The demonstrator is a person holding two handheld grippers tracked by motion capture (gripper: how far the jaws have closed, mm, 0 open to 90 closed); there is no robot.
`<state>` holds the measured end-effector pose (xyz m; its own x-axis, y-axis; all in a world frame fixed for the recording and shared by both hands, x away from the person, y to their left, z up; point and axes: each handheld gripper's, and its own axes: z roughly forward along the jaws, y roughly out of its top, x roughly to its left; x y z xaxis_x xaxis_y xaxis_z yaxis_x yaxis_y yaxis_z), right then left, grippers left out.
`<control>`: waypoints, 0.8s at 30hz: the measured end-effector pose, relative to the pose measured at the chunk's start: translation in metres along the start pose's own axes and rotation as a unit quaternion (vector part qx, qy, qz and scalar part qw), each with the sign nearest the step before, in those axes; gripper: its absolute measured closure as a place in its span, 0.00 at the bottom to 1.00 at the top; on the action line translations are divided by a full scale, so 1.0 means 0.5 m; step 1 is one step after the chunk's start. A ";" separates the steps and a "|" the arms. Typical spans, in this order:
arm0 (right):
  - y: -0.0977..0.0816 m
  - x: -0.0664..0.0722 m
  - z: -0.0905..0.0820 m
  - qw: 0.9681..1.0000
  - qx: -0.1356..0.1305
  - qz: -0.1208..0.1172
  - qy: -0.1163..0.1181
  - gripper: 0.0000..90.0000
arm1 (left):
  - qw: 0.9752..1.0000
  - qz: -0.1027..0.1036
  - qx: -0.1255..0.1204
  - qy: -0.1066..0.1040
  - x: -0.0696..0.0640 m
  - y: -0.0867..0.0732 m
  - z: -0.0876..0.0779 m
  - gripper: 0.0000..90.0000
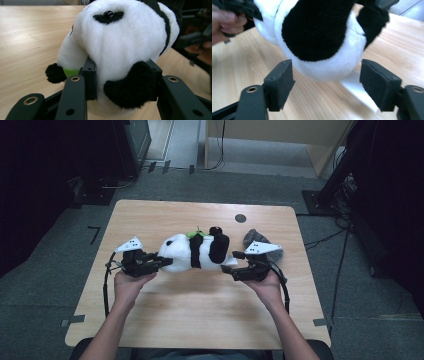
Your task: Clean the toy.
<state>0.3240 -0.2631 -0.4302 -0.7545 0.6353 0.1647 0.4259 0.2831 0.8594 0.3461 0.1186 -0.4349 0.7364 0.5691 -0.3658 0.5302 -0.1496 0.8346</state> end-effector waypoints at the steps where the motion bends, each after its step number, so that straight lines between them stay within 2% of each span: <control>1: 0.000 0.003 0.005 1.000 0.003 -0.007 0.001 0.24 | 1.000 -0.003 0.000 -0.005 -0.005 0.002 0.001 0.64; 3: -0.002 0.007 0.011 1.000 0.003 -0.012 0.006 0.21 | 1.000 -0.006 0.002 -0.017 -0.013 0.004 0.005 0.64; 5: -0.003 0.011 0.021 1.000 0.004 -0.011 0.004 0.12 | 0.999 -0.012 0.006 -0.030 -0.022 0.007 0.009 0.64; 6: -0.004 0.012 0.026 1.000 0.006 -0.009 0.007 0.10 | 0.999 -0.015 0.008 -0.033 -0.026 0.008 0.012 0.64; 7: -0.005 0.014 0.030 1.000 0.011 -0.009 -0.002 0.10 | 0.999 -0.020 0.011 -0.036 -0.027 0.008 0.014 0.64; 10: -0.007 0.018 0.038 1.000 0.018 -0.020 -0.017 0.16 | 0.999 -0.031 0.013 -0.039 -0.030 0.006 0.022 0.63; 12: -0.007 0.024 0.037 0.999 0.011 -0.026 -0.035 0.30 | 0.999 -0.029 0.012 -0.038 -0.033 0.004 0.026 0.63; 14: -0.004 0.023 0.030 0.999 0.006 -0.021 -0.037 0.44 | 0.999 -0.019 0.006 -0.033 -0.037 0.002 0.028 0.59; 16: -0.001 0.023 0.025 0.999 0.010 -0.016 -0.038 0.50 | 1.000 -0.003 0.004 -0.020 -0.040 0.000 0.033 0.52; 18: 0.003 0.024 0.016 0.999 0.006 -0.016 -0.046 0.53 | 1.000 0.010 -0.002 -0.010 -0.042 -0.002 0.036 0.41; 21: 0.008 0.019 0.005 0.999 0.003 -0.008 -0.043 0.56 | 0.999 0.028 -0.020 -0.009 -0.043 -0.004 0.033 0.30; 22: 0.008 0.017 0.003 0.999 0.002 -0.003 -0.040 0.56 | 0.999 0.036 -0.032 -0.008 -0.043 -0.006 0.030 0.29; 24: 0.011 0.009 -0.006 0.999 0.000 0.008 -0.038 0.57 | 0.997 0.053 -0.049 0.011 -0.043 -0.011 0.019 0.29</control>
<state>0.3213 -0.2610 -0.4233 -0.7076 0.6924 0.1410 0.4379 0.2731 0.8565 0.3316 0.0994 -0.4355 0.7767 0.5715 -0.2649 0.4047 -0.1303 0.9051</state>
